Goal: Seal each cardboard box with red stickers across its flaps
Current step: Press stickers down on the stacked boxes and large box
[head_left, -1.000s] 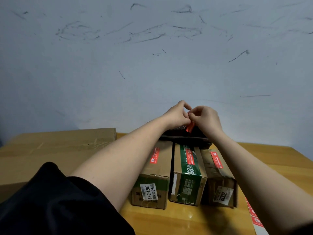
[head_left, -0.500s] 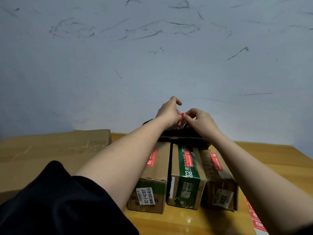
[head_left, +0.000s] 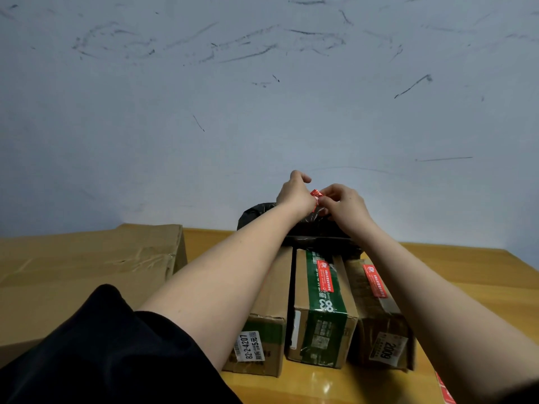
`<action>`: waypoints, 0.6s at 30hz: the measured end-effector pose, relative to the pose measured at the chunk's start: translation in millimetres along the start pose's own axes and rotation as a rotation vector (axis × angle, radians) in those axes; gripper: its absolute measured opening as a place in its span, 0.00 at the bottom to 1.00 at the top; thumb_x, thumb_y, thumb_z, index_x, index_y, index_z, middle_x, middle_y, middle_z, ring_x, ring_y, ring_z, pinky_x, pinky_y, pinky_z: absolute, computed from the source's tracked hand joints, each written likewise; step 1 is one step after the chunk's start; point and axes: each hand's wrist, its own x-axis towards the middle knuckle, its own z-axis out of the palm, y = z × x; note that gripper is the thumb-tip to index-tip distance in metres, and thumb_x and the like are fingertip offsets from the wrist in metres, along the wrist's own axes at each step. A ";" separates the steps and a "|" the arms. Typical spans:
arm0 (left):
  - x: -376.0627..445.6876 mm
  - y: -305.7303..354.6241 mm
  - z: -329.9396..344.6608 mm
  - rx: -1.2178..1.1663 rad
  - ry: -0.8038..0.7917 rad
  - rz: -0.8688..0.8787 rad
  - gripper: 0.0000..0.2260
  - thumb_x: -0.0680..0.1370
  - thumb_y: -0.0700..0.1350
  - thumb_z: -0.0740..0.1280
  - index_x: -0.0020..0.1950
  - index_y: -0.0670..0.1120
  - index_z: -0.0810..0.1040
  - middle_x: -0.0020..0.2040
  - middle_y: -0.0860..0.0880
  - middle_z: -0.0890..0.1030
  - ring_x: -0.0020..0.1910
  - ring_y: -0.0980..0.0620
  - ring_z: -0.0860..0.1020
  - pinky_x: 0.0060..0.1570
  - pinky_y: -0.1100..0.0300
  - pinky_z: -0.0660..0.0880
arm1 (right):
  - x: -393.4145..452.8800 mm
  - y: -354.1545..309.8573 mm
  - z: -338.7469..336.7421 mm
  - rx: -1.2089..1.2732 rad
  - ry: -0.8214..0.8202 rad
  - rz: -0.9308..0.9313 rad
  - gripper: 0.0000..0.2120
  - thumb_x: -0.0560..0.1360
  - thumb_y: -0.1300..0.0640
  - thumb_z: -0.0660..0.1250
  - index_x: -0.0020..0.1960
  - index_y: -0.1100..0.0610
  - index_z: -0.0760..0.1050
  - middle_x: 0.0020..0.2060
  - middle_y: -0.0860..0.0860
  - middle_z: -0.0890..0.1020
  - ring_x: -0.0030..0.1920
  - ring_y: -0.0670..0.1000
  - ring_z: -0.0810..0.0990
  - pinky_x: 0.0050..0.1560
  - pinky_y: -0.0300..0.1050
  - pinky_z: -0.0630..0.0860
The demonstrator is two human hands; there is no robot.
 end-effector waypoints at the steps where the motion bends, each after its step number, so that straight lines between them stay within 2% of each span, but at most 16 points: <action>1: 0.4 -0.8 0.8 0.007 0.018 -0.028 0.16 0.75 0.40 0.67 0.60 0.48 0.69 0.59 0.48 0.68 0.50 0.45 0.77 0.54 0.52 0.76 | 0.4 0.0 0.8 0.026 -0.003 0.015 0.03 0.76 0.60 0.65 0.46 0.55 0.77 0.37 0.49 0.81 0.37 0.48 0.81 0.41 0.47 0.77; 3: 2.3 -4.5 -1.0 0.069 0.048 -0.050 0.11 0.75 0.40 0.65 0.56 0.50 0.72 0.61 0.47 0.65 0.54 0.44 0.75 0.55 0.53 0.75 | 0.4 -0.8 0.9 0.109 -0.011 0.074 0.04 0.77 0.62 0.63 0.46 0.56 0.75 0.35 0.50 0.80 0.33 0.47 0.78 0.36 0.43 0.74; 5: 3.0 -10.5 -5.0 0.157 0.061 0.024 0.09 0.76 0.40 0.64 0.54 0.51 0.75 0.63 0.46 0.67 0.56 0.46 0.75 0.55 0.54 0.75 | 0.3 0.5 0.0 0.180 -0.038 0.140 0.03 0.77 0.61 0.62 0.46 0.57 0.74 0.34 0.51 0.79 0.32 0.47 0.78 0.36 0.42 0.72; 9: -5.6 -11.5 -9.6 0.352 0.076 0.388 0.09 0.74 0.40 0.66 0.53 0.49 0.75 0.57 0.49 0.72 0.51 0.50 0.77 0.47 0.55 0.74 | 0.3 2.6 0.6 0.234 -0.124 0.278 0.05 0.77 0.61 0.59 0.49 0.61 0.73 0.37 0.55 0.79 0.35 0.52 0.78 0.41 0.46 0.72; 12: -7.9 -13.4 -6.6 0.593 0.033 0.581 0.08 0.76 0.42 0.66 0.54 0.50 0.77 0.56 0.49 0.74 0.54 0.48 0.76 0.44 0.57 0.70 | -1.8 1.6 1.1 0.304 -0.184 0.362 0.06 0.75 0.62 0.59 0.48 0.61 0.75 0.38 0.55 0.79 0.34 0.50 0.78 0.40 0.43 0.72; 15: -6.6 -18.8 -5.8 0.649 0.044 0.597 0.08 0.76 0.44 0.66 0.55 0.49 0.78 0.56 0.48 0.76 0.56 0.46 0.75 0.48 0.55 0.70 | -3.0 2.0 1.2 0.329 -0.197 0.402 0.06 0.75 0.61 0.59 0.43 0.60 0.75 0.35 0.52 0.79 0.33 0.48 0.77 0.38 0.40 0.71; 18: -6.3 -19.8 -5.9 0.695 0.037 0.613 0.08 0.77 0.44 0.65 0.56 0.48 0.77 0.55 0.47 0.77 0.56 0.45 0.75 0.49 0.54 0.70 | -3.3 3.4 1.5 0.358 -0.199 0.433 0.08 0.75 0.60 0.59 0.41 0.59 0.75 0.35 0.51 0.80 0.33 0.48 0.78 0.38 0.40 0.72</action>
